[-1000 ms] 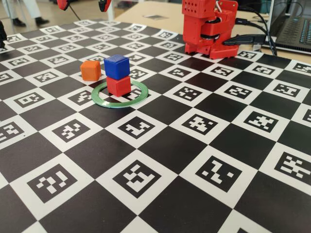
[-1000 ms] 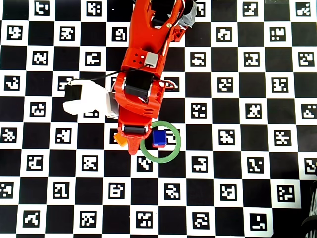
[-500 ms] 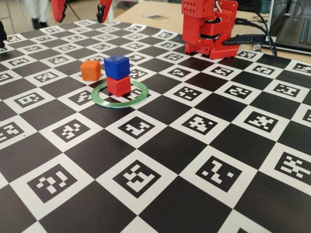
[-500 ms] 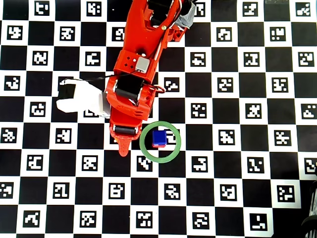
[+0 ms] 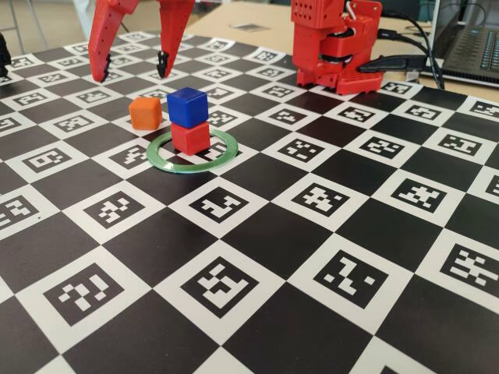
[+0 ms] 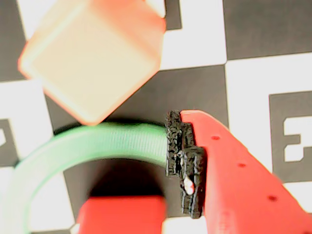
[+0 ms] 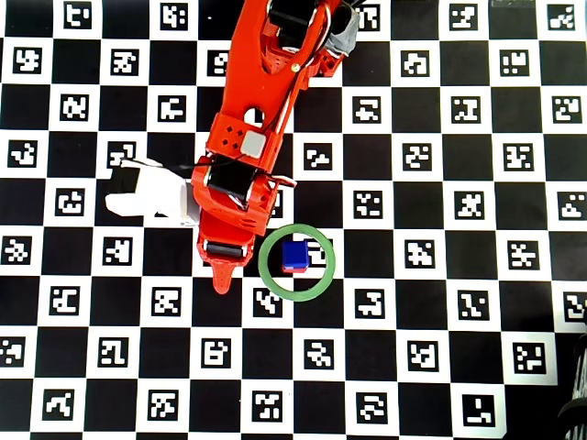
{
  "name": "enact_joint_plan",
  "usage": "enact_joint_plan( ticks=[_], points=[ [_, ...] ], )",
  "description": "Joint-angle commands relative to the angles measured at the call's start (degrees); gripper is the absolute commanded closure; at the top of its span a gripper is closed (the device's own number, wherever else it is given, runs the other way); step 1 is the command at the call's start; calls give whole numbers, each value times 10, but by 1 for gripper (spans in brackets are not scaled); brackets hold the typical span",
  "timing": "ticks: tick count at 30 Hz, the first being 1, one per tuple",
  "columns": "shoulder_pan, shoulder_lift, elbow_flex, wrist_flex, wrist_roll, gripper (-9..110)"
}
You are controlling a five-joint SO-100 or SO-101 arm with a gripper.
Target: Grab the red cube then put it in the green circle then put the blue cube on top and finally the orange cube on top
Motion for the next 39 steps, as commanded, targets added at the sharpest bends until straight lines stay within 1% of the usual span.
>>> enact_joint_plan(
  ticks=[1, 16, 39],
  points=[
    [7, 2, 0, -12, 9, 60],
    [13, -45, 29, -70, 17, 59],
    [10, -60, 25, -83, 35, 59]
  ],
)
